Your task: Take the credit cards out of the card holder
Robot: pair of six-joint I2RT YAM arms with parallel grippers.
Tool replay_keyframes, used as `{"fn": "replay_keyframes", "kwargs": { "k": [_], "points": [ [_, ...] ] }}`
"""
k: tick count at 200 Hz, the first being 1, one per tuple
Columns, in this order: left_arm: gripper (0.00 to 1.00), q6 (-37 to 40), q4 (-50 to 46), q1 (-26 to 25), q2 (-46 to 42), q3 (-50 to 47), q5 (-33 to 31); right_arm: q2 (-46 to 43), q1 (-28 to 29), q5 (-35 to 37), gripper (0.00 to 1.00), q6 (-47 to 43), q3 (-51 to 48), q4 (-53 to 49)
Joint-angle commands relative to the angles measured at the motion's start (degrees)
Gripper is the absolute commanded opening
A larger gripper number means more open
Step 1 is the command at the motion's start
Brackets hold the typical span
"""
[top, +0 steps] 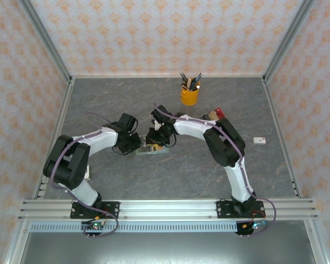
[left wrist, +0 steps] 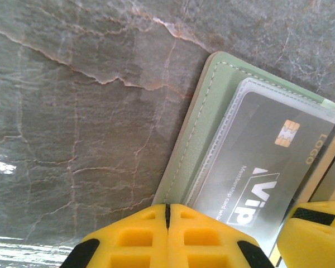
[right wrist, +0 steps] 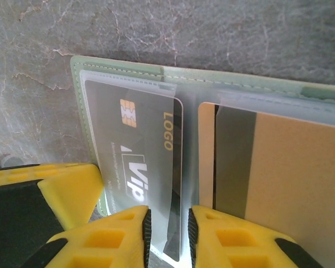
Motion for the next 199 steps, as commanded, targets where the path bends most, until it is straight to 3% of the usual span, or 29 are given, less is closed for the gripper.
{"fn": "replay_keyframes", "kwargs": {
  "k": [1,54,83,125,168,199],
  "points": [
    [0.05,-0.41,-1.54,-0.13,3.08,-1.05,-0.70,2.39,0.24,-0.41,0.27,0.66,1.68,-1.17],
    [0.05,-0.30,-1.76,-0.16,3.71,-1.22,-0.38,3.78,0.28,-2.46,0.28,-0.58,3.37,-1.82],
    [0.05,-0.32,-2.05,-0.12,3.81,-1.12,-0.56,3.80,0.70,6.38,0.27,-1.97,5.56,-8.05],
    [0.04,-0.41,-2.21,-0.13,4.06,-1.20,-0.79,5.79,0.88,10.63,0.27,-1.45,6.75,-11.36],
    [0.04,-0.24,-1.85,-0.13,4.77,-1.20,-0.32,7.83,1.09,4.82,0.27,-2.22,7.81,-9.82],
    [0.04,-0.24,-1.45,-0.13,5.15,-1.52,-0.25,5.38,1.11,-5.14,0.27,-2.67,5.39,-1.93]
  ]
}}
